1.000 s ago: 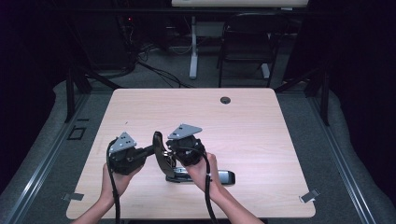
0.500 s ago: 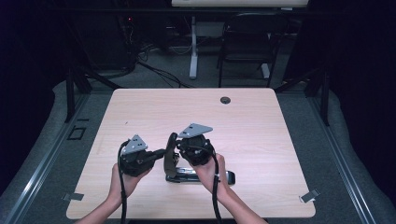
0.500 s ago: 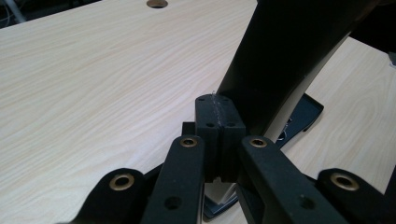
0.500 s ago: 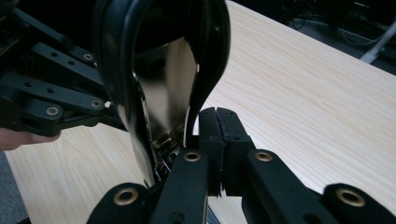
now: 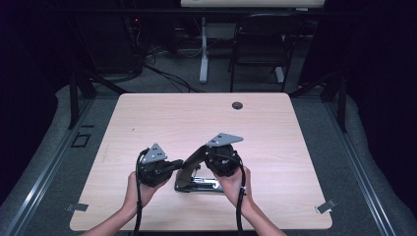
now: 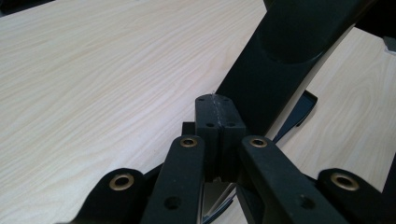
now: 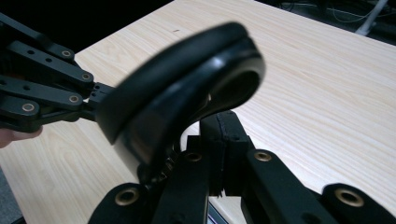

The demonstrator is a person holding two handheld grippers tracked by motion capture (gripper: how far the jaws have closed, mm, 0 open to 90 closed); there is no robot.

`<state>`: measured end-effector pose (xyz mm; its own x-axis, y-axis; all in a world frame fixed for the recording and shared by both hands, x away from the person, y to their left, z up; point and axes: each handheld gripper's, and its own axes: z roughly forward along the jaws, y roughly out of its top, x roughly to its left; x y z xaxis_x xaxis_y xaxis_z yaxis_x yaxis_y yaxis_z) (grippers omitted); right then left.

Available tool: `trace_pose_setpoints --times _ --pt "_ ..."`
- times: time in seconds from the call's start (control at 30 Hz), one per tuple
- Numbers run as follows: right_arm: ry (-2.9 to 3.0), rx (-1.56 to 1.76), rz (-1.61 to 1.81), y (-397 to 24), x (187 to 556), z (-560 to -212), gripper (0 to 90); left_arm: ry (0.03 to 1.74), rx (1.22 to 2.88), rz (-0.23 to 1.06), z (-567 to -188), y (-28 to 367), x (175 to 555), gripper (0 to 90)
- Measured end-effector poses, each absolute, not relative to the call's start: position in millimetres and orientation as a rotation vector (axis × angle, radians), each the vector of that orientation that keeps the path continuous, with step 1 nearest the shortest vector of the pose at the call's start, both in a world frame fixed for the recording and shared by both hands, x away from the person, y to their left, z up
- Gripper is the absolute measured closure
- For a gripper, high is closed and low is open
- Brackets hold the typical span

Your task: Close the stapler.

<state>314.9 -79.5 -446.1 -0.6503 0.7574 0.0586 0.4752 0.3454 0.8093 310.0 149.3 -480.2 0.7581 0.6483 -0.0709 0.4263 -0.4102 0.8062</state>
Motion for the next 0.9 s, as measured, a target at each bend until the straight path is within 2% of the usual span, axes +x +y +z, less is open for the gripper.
trace_pose_setpoints --times 0.9 --pt "2.231 1.299 1.273 -134 309 -477 87.8 0.773 2.130 0.295 -491 132 313 88.1"
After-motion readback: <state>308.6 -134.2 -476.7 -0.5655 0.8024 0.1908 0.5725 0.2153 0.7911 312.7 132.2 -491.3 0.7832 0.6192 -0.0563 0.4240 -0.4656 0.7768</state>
